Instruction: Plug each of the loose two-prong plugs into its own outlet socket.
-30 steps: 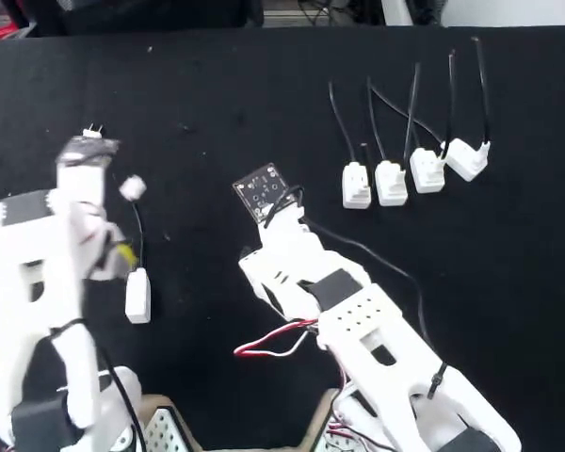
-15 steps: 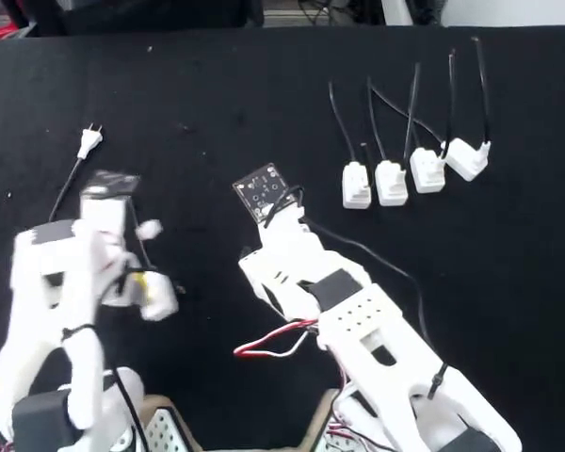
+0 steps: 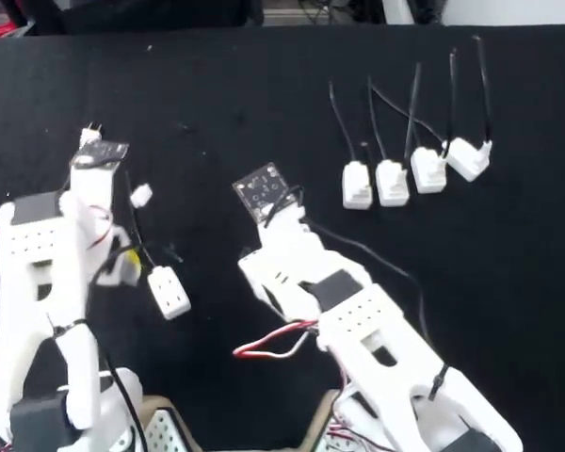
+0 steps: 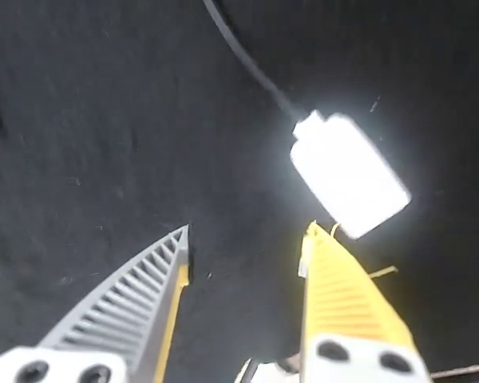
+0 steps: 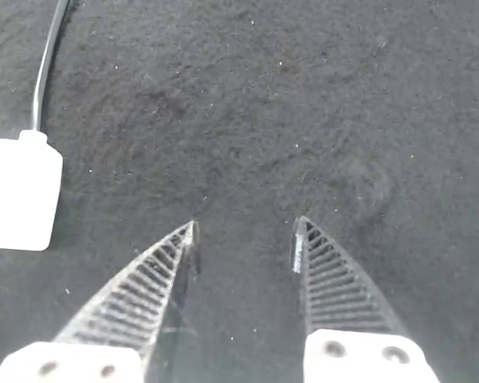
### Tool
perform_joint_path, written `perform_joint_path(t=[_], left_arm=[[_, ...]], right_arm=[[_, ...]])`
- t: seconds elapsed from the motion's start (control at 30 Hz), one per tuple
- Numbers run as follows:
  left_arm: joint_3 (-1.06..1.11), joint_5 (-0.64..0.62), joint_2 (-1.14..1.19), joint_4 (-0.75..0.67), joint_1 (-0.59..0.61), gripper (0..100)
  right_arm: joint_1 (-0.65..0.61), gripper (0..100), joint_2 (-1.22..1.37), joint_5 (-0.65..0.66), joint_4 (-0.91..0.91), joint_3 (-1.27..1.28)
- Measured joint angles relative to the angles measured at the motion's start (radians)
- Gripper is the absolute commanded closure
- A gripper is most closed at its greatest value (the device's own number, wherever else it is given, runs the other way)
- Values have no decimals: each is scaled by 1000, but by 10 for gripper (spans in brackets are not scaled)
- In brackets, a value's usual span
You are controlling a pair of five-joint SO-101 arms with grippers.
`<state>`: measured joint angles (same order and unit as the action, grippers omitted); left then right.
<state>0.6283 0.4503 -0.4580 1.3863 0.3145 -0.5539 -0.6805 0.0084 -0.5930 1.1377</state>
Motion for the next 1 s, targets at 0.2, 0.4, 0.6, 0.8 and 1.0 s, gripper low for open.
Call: perform_joint_path(t=[0.2, 0.4, 0.6, 0.8, 1.0], left_arm=[[221, 51, 0, -164, -11, 776], [324, -144, 0, -325, -226, 775], [296, -351, 5, -371, -388, 773], [152, -367, 6, -158, -379, 773], [-57, -307, 6, -120, -160, 772]], right_arm=[[0, 828, 0, 0, 0, 0], [0, 828, 0, 0, 0, 0], [26, 828, 0, -5, 0, 0], [38, 828, 0, -41, 0, 0], [38, 828, 0, -43, 3, 0]])
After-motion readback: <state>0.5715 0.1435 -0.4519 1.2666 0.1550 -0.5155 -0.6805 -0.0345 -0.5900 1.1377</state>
